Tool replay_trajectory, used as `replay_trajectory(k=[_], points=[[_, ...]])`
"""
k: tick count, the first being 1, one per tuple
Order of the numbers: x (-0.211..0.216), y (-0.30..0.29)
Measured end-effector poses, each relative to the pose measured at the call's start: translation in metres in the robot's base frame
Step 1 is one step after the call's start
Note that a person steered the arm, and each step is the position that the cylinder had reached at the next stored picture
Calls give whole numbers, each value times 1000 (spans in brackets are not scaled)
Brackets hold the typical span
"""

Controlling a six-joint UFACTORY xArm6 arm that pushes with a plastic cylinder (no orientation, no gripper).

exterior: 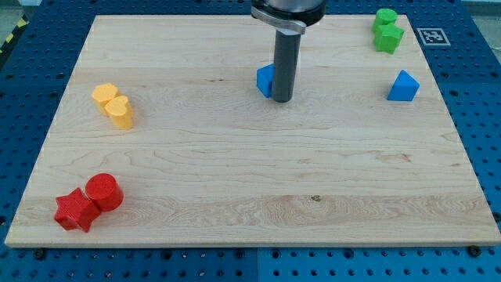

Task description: Push the cube to the top left side of the board

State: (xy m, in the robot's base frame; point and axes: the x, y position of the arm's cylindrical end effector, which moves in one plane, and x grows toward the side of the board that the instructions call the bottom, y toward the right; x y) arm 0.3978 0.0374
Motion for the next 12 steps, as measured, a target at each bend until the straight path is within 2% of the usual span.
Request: replay_trajectory(k=[6,8,10,11,12], points=[[-12,-66],[34,9],[-14,13],[-14,11],[-21,-25]])
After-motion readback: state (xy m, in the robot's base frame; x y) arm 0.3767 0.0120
